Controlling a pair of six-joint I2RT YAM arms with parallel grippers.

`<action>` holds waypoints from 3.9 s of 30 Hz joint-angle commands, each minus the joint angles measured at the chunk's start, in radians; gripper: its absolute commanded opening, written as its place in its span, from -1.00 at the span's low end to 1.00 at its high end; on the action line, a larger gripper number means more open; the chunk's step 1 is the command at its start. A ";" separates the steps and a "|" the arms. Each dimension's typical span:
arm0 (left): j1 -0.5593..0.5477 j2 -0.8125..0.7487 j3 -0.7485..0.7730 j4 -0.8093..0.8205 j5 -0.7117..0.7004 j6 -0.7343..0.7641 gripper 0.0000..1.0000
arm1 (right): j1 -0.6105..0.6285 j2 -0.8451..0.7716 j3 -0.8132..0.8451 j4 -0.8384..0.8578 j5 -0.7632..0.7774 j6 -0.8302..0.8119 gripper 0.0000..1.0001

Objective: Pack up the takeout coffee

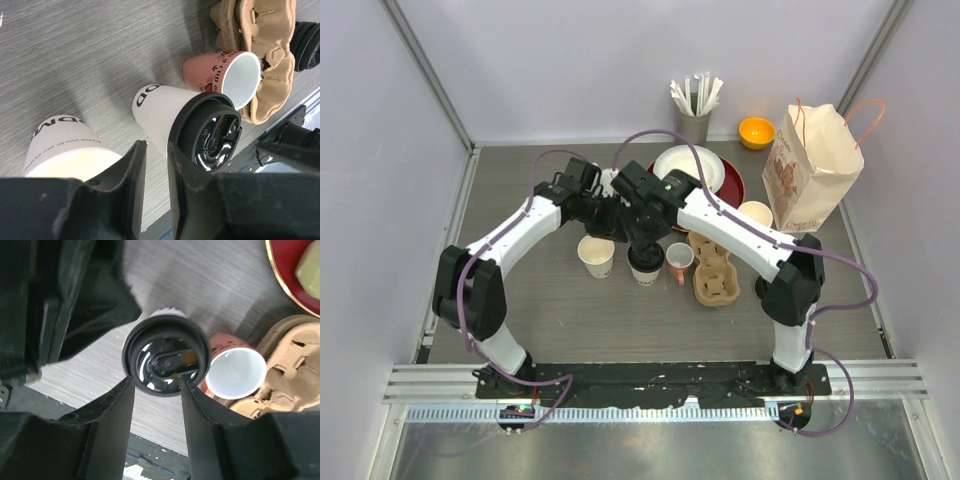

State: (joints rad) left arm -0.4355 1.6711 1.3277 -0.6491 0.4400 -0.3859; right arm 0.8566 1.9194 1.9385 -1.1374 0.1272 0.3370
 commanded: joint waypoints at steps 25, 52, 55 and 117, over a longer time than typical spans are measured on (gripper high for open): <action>0.009 -0.096 -0.165 0.154 0.124 -0.146 -0.40 | 0.044 -0.184 -0.438 0.475 0.063 -0.027 -0.31; -0.011 -0.045 -0.306 0.204 0.068 -0.206 -0.94 | 0.044 -0.301 -0.708 0.648 0.051 0.071 -0.35; -0.016 -0.021 -0.315 0.206 0.052 -0.206 -1.00 | 0.044 -0.312 -0.724 0.660 0.048 0.073 -0.35; -0.026 -0.014 -0.018 0.040 0.042 -0.036 -0.41 | -0.120 -0.387 -0.595 0.554 -0.004 0.128 -0.27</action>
State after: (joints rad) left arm -0.4686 1.6344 1.3167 -0.6594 0.4622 -0.4171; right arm 0.7776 1.5848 1.3972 -0.6060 0.1963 0.4126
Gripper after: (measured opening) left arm 0.298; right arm 0.398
